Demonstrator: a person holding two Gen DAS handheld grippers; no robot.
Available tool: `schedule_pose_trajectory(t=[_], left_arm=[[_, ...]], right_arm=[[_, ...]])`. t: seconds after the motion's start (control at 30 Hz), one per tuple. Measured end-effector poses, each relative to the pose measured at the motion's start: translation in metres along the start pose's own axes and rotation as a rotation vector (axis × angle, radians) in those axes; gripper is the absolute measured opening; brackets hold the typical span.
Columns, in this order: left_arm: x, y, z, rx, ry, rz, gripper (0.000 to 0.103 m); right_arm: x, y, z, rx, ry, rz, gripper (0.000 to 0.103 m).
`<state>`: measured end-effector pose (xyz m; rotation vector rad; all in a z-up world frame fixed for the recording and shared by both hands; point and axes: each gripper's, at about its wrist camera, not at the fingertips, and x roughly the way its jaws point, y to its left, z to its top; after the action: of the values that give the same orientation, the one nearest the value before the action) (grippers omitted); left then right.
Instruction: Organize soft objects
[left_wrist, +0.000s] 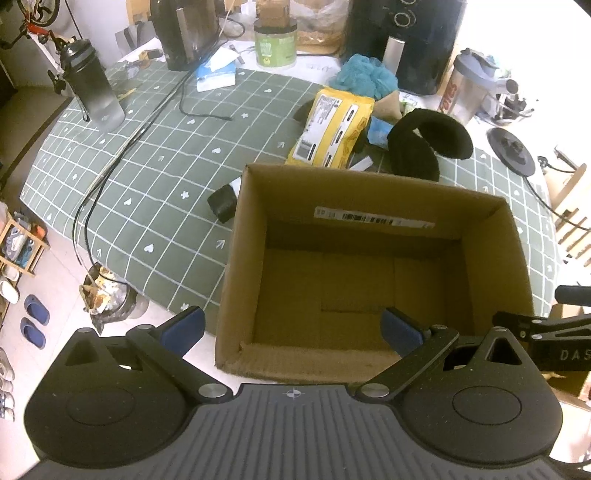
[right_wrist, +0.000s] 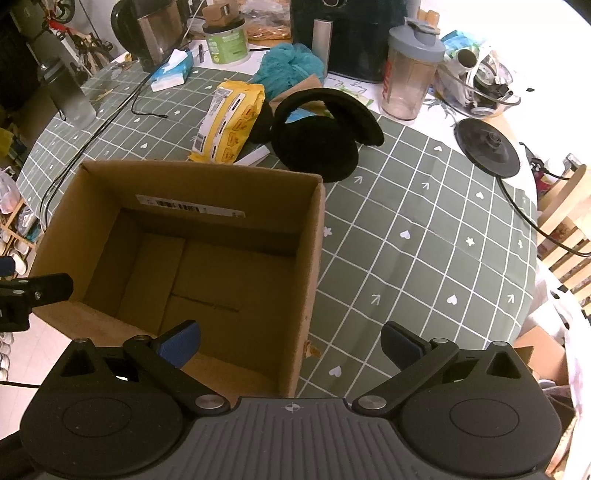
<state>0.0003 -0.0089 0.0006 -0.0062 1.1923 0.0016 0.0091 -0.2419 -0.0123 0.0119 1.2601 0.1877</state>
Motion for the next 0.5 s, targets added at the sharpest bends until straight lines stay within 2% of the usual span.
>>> schedule_pose_trajectory(t=[0.3, 0.5], left_arm=[[0.002, 0.007, 0.014, 0.0, -0.037, -0.03, 0.103], [0.005, 0.012, 0.027, 0.039, -0.046, -0.036, 0.103]], right_arm=[[-0.002, -0.003, 0.005, 0.032, -0.017, -0.034, 0.103], [-0.003, -0.007, 0.011, 0.058, -0.034, -0.055, 0.103]])
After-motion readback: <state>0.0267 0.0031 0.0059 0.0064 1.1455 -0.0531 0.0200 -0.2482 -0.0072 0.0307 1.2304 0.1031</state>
